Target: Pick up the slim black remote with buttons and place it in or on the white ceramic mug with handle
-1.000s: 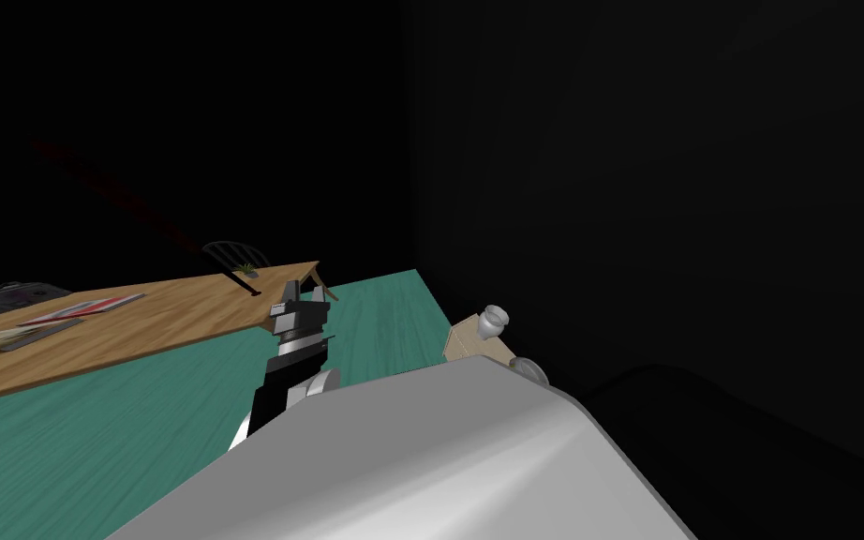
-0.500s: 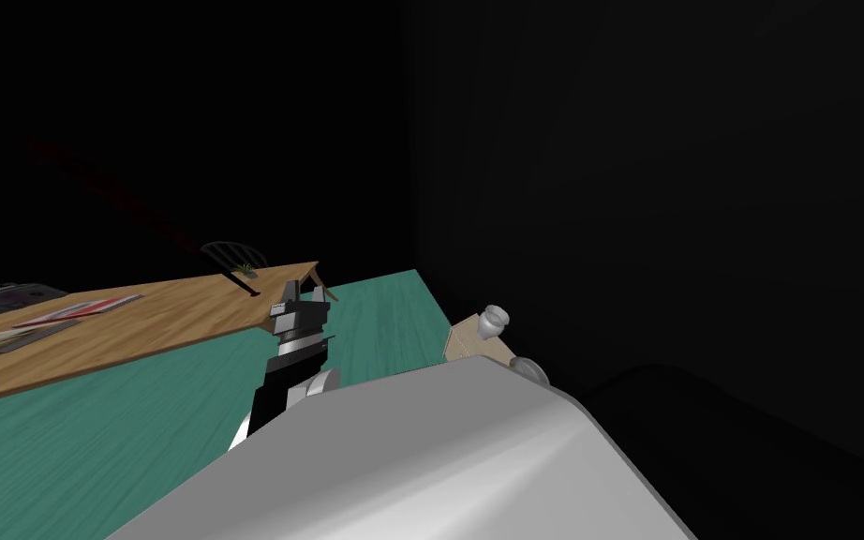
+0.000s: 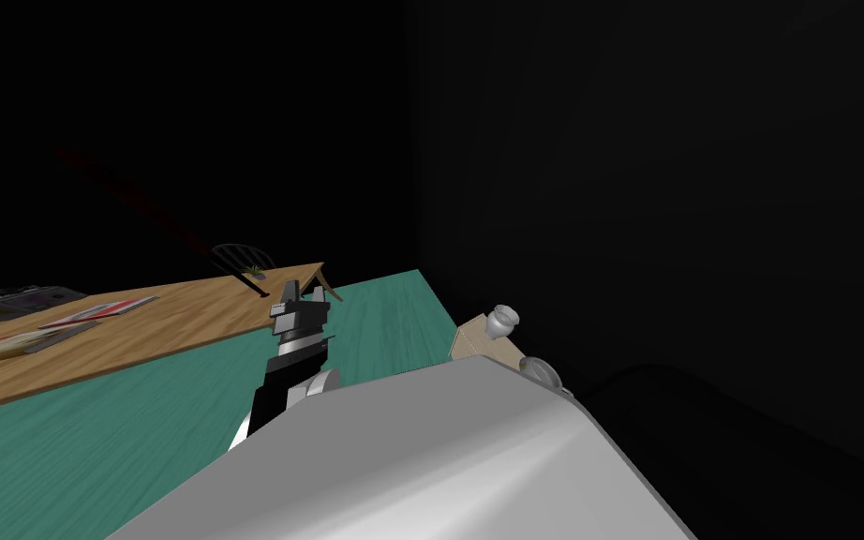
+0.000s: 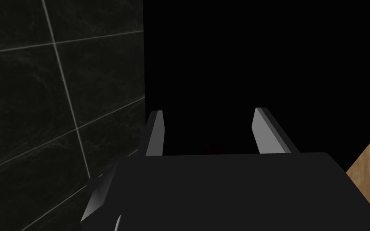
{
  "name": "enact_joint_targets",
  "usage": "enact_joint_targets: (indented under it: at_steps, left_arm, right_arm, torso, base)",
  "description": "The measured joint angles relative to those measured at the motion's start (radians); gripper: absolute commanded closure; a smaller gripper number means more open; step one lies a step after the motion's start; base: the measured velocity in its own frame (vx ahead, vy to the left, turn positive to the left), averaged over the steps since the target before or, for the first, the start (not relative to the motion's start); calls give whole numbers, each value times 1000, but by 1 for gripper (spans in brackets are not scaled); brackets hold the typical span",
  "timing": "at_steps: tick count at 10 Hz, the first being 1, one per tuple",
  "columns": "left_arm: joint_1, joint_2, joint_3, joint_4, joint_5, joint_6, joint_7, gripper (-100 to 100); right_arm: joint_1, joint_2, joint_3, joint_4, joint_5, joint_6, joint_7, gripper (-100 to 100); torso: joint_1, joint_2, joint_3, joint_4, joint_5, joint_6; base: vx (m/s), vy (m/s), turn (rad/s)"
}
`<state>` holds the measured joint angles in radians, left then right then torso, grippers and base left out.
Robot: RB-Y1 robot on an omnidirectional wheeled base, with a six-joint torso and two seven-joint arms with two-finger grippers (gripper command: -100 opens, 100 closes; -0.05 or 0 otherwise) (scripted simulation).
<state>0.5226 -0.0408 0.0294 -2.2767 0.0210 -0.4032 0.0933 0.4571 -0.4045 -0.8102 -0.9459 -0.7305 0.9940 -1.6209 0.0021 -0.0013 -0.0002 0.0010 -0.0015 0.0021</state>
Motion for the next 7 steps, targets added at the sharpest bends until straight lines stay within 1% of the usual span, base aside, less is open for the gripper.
enact_joint_targets:
  at_steps: [3,7]
  left_arm:
    - [0,0,0,0,0,0,0,0]
    - [0,0,0,0,0,0,0,0]
  right_arm:
    - [25,-30,-23,-39,-29,44,-22,100]
    - [54,-58,-40,-96,-56,111,-68,100]
  torso:
    - [-3,1,1,0,0,0]
    - [-6,2,1,0,-1,-1]
  base:
    - [11,54,41]
    - [-3,14,53]
